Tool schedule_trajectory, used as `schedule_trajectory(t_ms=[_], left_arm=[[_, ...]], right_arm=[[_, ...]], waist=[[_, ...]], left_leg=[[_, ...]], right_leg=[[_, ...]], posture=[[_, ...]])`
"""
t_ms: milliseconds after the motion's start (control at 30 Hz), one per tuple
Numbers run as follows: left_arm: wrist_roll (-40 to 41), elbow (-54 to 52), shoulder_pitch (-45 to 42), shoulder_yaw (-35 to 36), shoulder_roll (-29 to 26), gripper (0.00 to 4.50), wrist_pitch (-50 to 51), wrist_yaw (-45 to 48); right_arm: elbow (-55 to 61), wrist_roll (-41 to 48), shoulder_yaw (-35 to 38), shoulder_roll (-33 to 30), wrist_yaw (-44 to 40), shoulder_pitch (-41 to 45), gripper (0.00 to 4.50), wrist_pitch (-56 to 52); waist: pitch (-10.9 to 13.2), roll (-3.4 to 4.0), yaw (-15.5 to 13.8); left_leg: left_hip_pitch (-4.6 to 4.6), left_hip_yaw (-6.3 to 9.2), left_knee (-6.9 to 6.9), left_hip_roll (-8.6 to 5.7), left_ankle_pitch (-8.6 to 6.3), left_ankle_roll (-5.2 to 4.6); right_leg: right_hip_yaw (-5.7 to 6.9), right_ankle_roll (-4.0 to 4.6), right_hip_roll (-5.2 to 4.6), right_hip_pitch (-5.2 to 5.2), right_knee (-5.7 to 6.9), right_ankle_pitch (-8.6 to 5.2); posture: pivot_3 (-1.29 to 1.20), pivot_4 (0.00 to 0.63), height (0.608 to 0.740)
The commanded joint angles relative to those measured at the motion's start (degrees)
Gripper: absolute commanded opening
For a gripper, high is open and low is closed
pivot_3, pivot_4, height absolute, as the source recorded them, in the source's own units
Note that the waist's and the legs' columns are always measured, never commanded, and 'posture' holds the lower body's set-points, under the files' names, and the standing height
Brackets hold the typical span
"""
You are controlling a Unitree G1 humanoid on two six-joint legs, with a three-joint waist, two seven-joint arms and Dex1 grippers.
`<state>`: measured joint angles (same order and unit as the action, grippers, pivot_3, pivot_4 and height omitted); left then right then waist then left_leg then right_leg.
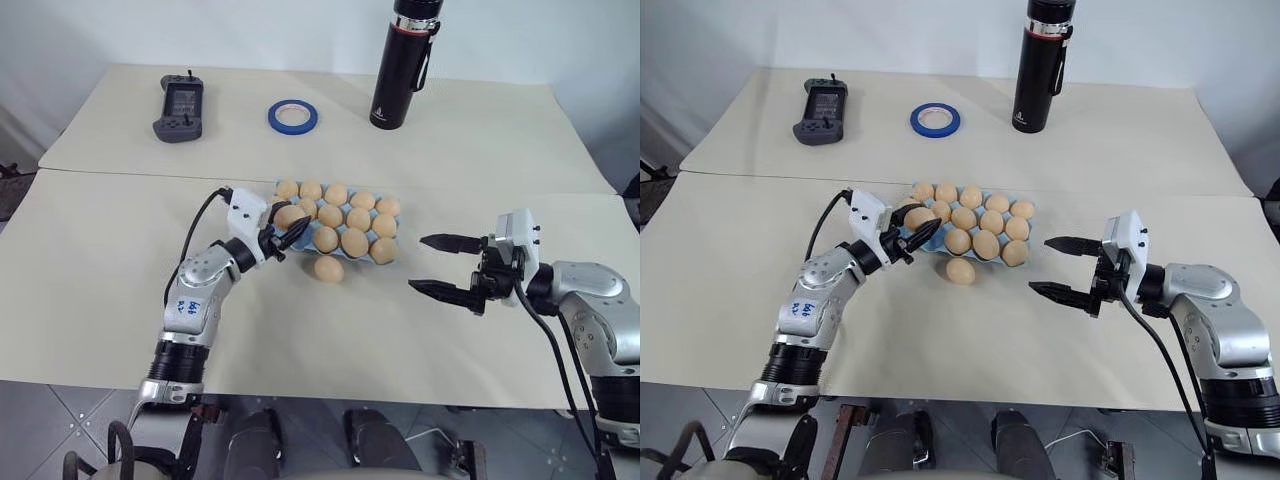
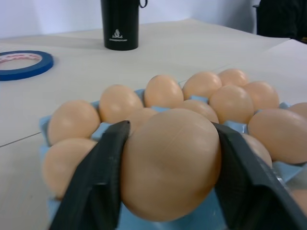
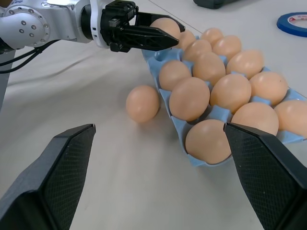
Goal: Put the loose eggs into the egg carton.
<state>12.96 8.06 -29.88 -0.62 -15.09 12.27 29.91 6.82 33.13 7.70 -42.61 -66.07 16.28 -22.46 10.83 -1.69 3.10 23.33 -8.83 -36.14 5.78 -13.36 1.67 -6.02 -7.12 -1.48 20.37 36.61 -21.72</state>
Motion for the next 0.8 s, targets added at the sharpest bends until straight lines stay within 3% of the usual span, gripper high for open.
schedule_trajectory(t_ms=[33, 100, 500, 800], left_arm=[[0.3, -0.6, -0.5, -0.3, 0.0, 3.98, -1.1, 1.5], [0.8, -1.3, -0.1, 0.0, -0.2, 4.49, -0.4, 2.1], [3.6, -12.2, 7.6, 3.6, -5.8, 4.49, 3.6, 4.2], [16.6, -22.7, 25.6, 14.6, -18.4, 4.49, 5.7, 19.6]], right_arm=[[2.0, 0.6, 2.0, -0.8, 0.2, -0.5, 4.50, 0.6], [1.9, 0.6, 2.1, -0.9, 0.3, -0.6, 4.50, 0.6], [1.0, 0.3, 1.1, -0.6, 0.1, 0.7, 4.50, 0.6], [0.7, 0.5, 0.8, -0.9, -0.5, 1.3, 4.50, 0.1]], waist=[[0.0, 0.00, 0.0], [0.0, 0.00, 0.0], [0.0, 0.00, 0.1], [0.0, 0.00, 0.4]], left_leg=[[0.00, 0.00, 0.00, 0.00, 0.00, 0.00], [0.00, -0.01, -0.02, 0.01, 0.01, 0.01], [-0.02, 0.01, -0.02, 0.02, 0.03, 0.03], [-0.05, -0.02, 0.11, 0.08, 0.01, 0.06]], right_leg=[[0.00, 0.00, 0.00, 0.00, 0.00, 0.00], [0.00, 0.00, 0.01, 0.00, 0.02, 0.00], [-0.01, 0.00, 0.01, 0.04, 0.20, 0.00], [0.00, 0.09, -0.01, 0.09, 0.21, -0.05]], posture=[[0.00, 0.150, 0.740], [0.00, 0.150, 0.740], [0.00, 0.150, 0.740], [0.00, 0.150, 0.740]])
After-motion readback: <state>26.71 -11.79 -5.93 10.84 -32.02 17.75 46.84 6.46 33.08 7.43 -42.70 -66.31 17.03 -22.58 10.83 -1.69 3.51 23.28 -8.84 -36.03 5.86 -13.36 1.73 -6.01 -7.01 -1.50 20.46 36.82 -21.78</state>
